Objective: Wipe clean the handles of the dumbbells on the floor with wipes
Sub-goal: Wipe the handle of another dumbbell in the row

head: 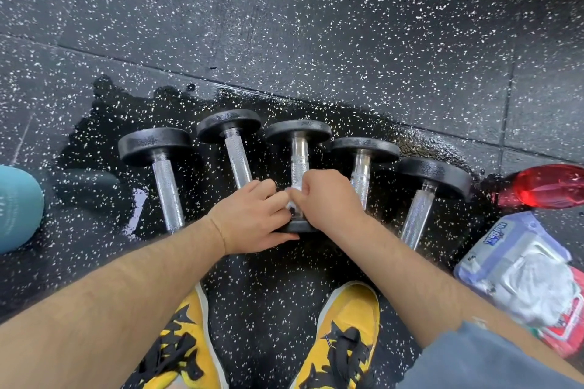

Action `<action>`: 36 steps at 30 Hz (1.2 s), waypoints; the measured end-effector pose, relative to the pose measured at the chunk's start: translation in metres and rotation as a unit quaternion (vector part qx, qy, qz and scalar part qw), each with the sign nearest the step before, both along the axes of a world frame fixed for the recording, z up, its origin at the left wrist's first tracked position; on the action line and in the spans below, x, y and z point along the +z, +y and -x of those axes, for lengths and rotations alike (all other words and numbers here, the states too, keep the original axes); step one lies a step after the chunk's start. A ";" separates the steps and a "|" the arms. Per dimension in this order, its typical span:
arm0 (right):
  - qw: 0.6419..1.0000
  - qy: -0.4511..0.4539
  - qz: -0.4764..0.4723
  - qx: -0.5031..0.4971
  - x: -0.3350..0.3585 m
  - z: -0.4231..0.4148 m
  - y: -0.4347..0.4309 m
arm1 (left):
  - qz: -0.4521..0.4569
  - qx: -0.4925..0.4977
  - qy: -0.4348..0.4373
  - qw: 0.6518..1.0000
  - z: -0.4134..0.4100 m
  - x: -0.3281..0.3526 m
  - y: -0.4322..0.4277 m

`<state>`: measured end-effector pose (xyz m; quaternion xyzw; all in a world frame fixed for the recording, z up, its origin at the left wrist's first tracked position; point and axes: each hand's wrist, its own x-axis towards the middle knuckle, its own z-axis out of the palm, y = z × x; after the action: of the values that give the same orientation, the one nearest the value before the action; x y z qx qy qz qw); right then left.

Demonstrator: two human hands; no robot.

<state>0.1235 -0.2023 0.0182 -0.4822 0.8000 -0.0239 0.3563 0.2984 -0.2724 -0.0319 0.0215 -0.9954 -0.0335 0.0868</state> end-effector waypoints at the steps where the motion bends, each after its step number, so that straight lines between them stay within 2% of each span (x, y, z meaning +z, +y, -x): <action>1: 1.000 0.015 0.017 -0.014 -0.002 0.000 0.000 | 0.000 0.000 0.002 1.000 0.000 0.000 0.000; 5: 0.996 0.050 0.031 -0.062 -0.010 -0.004 -0.001 | 0.007 0.005 0.001 1.000 0.000 -0.003 0.001; 9: 0.996 0.075 -0.012 -0.035 -0.013 -0.006 -0.013 | 0.011 0.009 0.004 1.000 0.001 -0.002 0.001; 13: 0.994 0.037 -0.035 -0.098 -0.016 0.003 -0.023 | -0.002 0.014 0.000 1.000 0.001 -0.001 0.001; 17: 0.991 0.015 -0.008 -0.133 -0.021 0.007 -0.018 | 0.008 0.026 -0.017 0.999 0.000 0.002 0.000; 22: 0.982 -0.066 0.013 -0.175 -0.025 0.018 -0.011 | 0.010 0.029 -0.023 0.999 0.000 0.005 0.000; 32: 0.967 -0.191 0.004 -0.166 -0.038 0.013 -0.015 | 0.019 0.022 -0.017 0.999 -0.001 0.007 0.001; 36: 0.968 -0.208 -0.014 -0.143 -0.039 0.018 -0.014 | 0.022 0.010 -0.016 1.000 -0.002 0.006 0.001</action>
<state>0.1054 -0.2164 -0.0207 -0.3425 0.7689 -0.1631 0.5147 0.3003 -0.2714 -0.0258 0.0305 -0.9969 -0.0101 0.0718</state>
